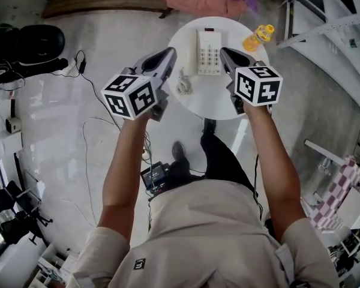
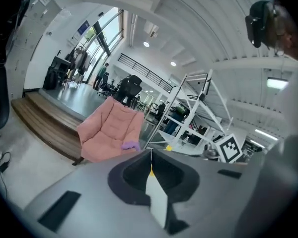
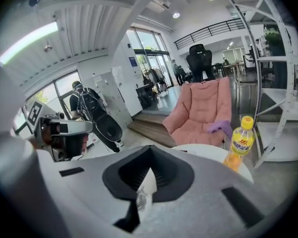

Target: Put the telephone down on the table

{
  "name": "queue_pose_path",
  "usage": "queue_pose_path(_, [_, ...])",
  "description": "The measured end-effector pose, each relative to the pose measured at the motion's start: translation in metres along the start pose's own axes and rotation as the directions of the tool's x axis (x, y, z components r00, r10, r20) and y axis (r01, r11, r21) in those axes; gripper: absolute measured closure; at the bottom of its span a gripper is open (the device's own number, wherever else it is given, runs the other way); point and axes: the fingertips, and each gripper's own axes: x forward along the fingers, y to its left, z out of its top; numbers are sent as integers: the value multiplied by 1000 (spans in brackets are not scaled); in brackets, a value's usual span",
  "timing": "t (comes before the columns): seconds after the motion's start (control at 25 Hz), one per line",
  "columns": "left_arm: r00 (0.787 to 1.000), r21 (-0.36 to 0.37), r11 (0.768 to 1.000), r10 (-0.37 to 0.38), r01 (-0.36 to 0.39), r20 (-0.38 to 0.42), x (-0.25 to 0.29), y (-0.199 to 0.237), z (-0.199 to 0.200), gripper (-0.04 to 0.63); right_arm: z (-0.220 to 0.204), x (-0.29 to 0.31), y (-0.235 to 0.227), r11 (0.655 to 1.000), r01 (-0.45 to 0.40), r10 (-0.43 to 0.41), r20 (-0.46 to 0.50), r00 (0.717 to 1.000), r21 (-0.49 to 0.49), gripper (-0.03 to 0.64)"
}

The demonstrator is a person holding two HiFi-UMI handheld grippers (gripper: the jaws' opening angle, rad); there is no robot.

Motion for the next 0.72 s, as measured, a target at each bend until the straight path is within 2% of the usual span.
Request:
queue_pose_path(0.36, [993, 117, 990, -85, 76, 81, -91, -58, 54, 584, 57, -83, 79, 993, -54, 68, 136, 988, -104, 629])
queue_pose_path(0.72, [977, 212, 974, -122, 84, 173, -187, -112, 90, 584, 80, -170, 154, 977, -85, 128, 216, 968, -196, 629])
